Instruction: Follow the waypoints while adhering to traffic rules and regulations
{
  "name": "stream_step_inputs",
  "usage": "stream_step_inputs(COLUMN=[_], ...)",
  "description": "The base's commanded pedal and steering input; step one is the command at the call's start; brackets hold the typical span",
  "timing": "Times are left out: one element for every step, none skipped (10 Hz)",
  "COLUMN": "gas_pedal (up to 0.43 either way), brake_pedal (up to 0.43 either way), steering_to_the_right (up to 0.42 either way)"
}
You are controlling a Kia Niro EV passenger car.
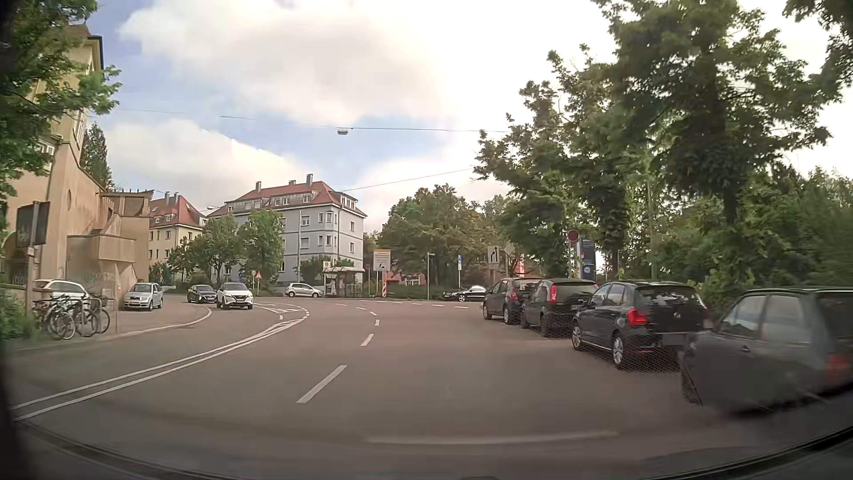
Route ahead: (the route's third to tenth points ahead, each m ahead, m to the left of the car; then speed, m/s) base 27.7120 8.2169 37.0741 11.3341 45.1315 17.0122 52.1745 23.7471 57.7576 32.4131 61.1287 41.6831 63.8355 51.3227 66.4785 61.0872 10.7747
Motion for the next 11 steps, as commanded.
stream_step_inputs(gas_pedal=[0.138, 0.138, 0.138, 0.138, 0.138, 0.138, 0.138, 0.138, 0.138, 0.138, 0.138], brake_pedal=[0.0, 0.0, 0.0, 0.0, 0.0, 0.0, 0.0, 0.0, 0.0, 0.0, 0.0], steering_to_the_right=[0.0, -0.003, -0.008, -0.009, -0.009, -0.01, -0.012, -0.019, -0.022, -0.022, -0.022])
